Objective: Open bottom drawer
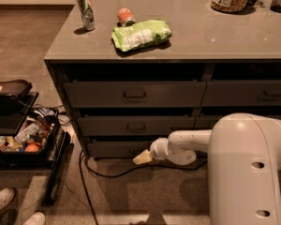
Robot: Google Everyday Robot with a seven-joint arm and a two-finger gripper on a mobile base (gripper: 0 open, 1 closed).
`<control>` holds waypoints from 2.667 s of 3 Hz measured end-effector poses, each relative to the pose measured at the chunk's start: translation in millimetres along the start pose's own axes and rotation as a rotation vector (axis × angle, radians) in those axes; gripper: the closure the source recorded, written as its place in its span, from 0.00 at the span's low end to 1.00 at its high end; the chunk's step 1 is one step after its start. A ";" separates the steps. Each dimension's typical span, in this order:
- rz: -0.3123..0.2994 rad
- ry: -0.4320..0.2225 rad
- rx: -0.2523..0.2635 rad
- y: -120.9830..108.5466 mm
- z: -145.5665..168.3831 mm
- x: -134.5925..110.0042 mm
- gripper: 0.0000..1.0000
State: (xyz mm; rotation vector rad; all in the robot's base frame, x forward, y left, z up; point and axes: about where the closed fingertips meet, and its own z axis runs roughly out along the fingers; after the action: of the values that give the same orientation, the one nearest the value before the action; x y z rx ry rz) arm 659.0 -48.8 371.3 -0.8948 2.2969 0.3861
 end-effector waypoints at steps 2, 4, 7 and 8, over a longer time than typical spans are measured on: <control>0.009 -0.059 -0.139 18.6 5.4 -7.9 0.00; 0.004 -0.023 -0.119 17.7 13.6 -11.4 0.00; 0.007 -0.114 -0.191 0.6 33.4 -10.7 0.00; 0.043 -0.123 -0.184 -9.1 51.4 -13.7 0.00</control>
Offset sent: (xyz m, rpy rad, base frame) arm 0.0004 0.0017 -0.0036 0.0486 0.0089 0.0264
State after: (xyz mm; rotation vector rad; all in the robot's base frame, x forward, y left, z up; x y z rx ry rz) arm 696.4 -24.3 341.2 -0.8858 2.1957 0.6619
